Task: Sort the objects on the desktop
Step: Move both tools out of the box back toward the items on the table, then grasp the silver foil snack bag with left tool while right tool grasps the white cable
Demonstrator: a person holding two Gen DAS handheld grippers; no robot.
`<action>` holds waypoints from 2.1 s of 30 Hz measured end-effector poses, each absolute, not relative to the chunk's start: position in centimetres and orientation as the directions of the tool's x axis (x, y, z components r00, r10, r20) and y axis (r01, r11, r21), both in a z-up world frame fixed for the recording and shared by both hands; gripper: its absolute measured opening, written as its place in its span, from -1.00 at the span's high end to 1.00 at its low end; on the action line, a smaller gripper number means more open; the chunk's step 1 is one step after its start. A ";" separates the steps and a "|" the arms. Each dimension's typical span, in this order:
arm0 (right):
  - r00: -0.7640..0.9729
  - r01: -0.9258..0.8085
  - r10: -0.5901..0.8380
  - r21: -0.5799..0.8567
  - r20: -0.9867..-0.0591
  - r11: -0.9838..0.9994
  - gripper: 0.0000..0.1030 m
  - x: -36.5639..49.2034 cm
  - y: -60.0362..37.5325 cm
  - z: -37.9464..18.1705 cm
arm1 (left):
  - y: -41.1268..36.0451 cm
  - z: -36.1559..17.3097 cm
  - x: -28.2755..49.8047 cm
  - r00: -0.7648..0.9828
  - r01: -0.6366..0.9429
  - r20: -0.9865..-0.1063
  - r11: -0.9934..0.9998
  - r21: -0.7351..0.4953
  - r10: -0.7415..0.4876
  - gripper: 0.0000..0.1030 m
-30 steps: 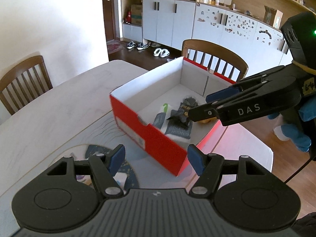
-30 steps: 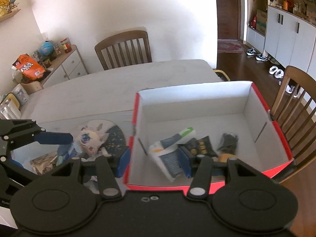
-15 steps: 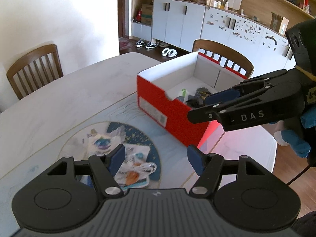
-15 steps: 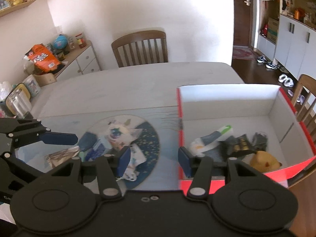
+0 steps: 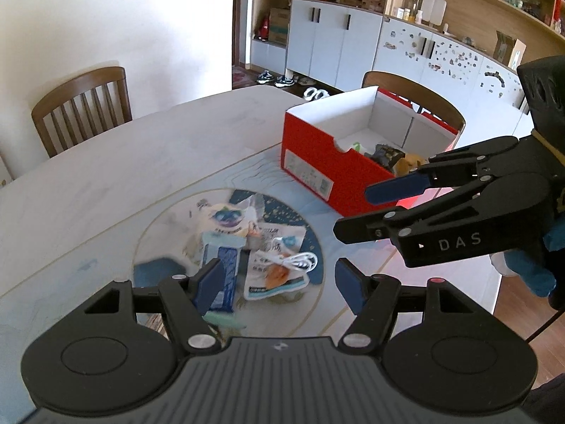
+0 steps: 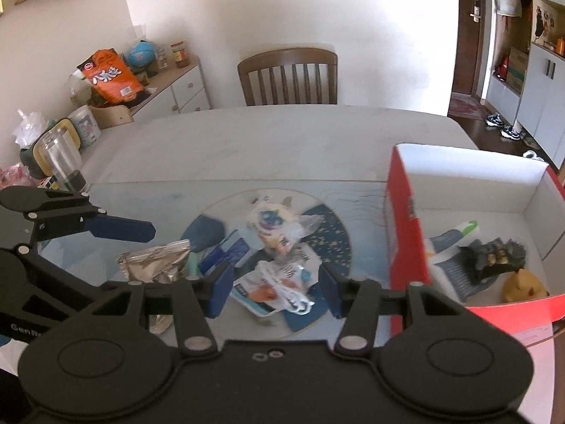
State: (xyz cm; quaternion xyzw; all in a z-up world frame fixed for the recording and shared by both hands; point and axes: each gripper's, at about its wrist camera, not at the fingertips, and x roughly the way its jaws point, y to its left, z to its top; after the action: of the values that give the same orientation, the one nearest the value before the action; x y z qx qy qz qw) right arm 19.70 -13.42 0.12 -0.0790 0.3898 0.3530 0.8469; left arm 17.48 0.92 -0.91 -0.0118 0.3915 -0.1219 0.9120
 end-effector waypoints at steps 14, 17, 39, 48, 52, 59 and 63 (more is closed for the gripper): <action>0.445 -0.703 0.545 0.100 -0.710 0.704 -0.25 16.6 -10.3 -1.0 | 4.7 -3.5 14.3 0.682 0.171 -0.698 0.975 -0.140 -0.220 -0.58; 0.442 -0.703 0.547 0.104 -0.711 0.703 -0.26 16.3 -10.0 -1.3 | 5.6 -4.2 13.6 0.683 0.156 -0.697 0.976 -0.152 -0.217 -0.62; 0.458 -0.707 0.494 0.034 -0.739 0.706 -0.76 15.2 -7.6 -4.7 | 10.0 -9.2 10.4 0.679 0.092 -0.707 0.979 -0.184 -0.196 -0.97; 0.494 -0.672 0.429 -0.018 -0.756 0.741 -0.75 17.1 -7.9 -7.2 | 8.7 -10.8 12.0 0.670 0.120 -0.710 0.976 -0.183 -0.216 -0.97; 0.503 -0.664 0.424 -0.022 -0.753 0.747 -0.75 17.8 -8.1 -7.7 | 8.6 -11.7 12.6 0.665 0.110 -0.715 0.975 -0.191 -0.215 -0.97; 0.518 -0.648 0.422 -0.018 -0.744 0.762 -0.68 19.5 -8.2 -8.1 | 8.2 -12.4 13.6 0.669 0.097 -0.713 0.976 -0.193 -0.208 -0.97; 0.514 -0.638 0.408 -0.018 -0.755 0.770 -0.59 20.4 -7.9 -8.9 | 8.0 -13.0 14.2 0.671 0.087 -0.717 0.980 -0.179 -0.190 -0.97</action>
State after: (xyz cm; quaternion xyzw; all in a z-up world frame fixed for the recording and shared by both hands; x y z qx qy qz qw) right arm 20.40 -7.90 -8.91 -0.1484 0.3873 0.3049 0.8573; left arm 14.16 8.04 -12.99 -0.0647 0.3986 -0.0758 0.9117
